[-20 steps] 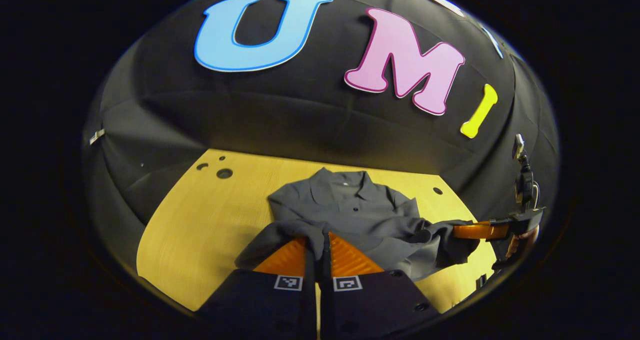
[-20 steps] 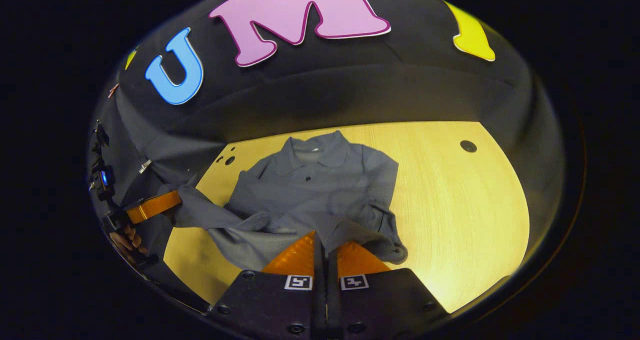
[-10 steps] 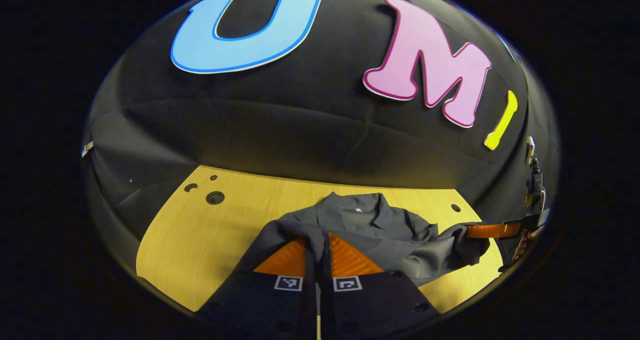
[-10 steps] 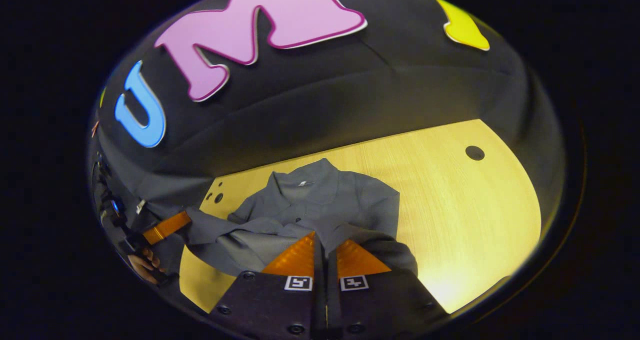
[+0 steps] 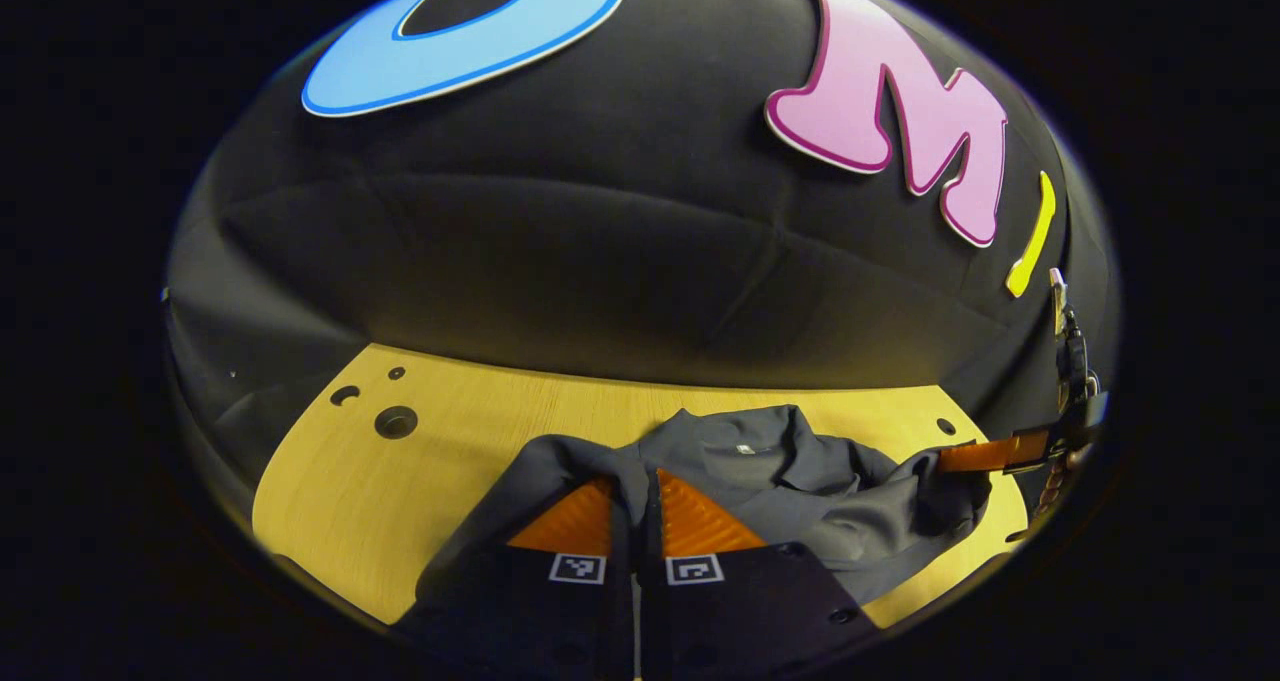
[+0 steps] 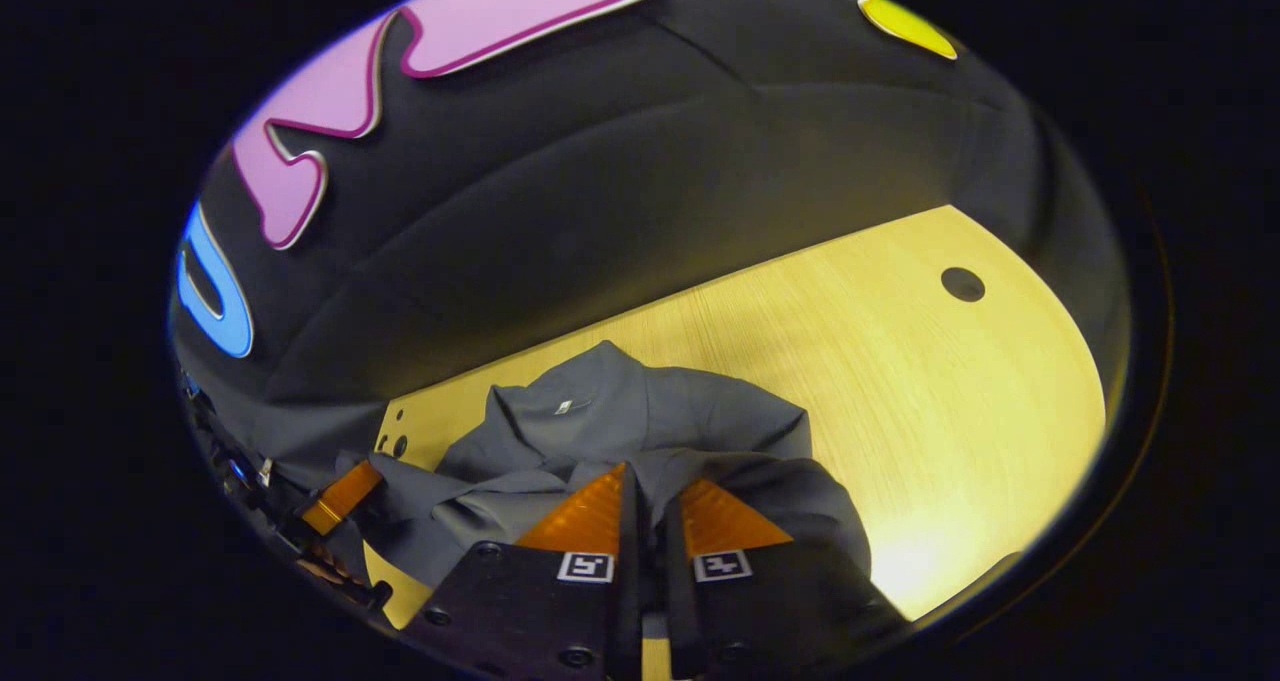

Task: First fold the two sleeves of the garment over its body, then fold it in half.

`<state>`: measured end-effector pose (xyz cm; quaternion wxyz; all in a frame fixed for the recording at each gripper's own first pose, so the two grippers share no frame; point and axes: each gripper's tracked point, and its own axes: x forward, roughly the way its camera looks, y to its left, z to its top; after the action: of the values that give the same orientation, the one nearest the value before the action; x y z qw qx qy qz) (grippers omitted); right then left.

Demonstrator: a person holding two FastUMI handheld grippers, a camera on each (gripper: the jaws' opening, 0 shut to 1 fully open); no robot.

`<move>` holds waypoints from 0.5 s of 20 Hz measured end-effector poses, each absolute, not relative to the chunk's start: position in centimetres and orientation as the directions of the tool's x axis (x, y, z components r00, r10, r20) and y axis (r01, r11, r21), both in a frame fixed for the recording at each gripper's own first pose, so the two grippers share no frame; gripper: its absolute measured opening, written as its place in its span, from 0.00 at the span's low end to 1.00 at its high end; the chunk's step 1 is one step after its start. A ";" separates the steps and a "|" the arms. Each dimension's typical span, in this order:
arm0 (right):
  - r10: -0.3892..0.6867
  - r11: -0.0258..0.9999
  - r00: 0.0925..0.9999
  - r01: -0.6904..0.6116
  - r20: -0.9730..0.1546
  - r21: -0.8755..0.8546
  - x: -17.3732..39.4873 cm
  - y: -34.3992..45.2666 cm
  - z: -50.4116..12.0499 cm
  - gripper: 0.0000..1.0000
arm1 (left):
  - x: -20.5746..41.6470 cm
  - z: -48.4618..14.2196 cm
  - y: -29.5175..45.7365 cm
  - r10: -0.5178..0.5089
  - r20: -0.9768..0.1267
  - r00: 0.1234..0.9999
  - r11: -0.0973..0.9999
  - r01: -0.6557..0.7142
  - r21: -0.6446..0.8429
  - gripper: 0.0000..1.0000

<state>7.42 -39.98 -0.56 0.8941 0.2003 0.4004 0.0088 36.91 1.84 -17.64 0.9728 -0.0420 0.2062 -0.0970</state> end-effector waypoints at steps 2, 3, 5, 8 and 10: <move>0.164 0.906 0.675 0.185 -0.719 0.380 8.1 -40.5 -1.5 0.16 | 37.3 -18.9 1.8 -0.188 -0.420 0.888 0.982 0.159 -0.104 0.09; 0.168 0.902 0.667 0.192 -0.726 0.386 8.1 -40.4 -1.8 0.24 | 37.3 -19.5 1.9 -0.170 -0.437 0.883 0.985 0.144 -0.092 0.14; 0.156 0.915 0.662 0.183 -0.733 0.360 7.5 -40.9 -1.9 0.71 | 36.9 -19.4 2.7 -0.132 -0.446 0.885 0.990 0.135 -0.025 0.28; 0.104 0.950 0.687 0.144 -0.719 0.276 6.2 -42.6 -0.2 0.99 | 35.9 -17.1 3.2 -0.120 -0.391 0.913 0.992 0.122 -0.019 0.55; 0.086 0.962 0.707 0.125 -0.702 0.244 4.9 -43.2 1.4 0.99 | 34.3 -15.7 4.1 -0.101 -0.374 0.922 0.994 0.105 -0.010 0.79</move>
<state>4.93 -43.21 1.39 0.9134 0.1381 0.3828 -0.0108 34.26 4.15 -15.73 0.9803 0.0050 0.1904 -0.0524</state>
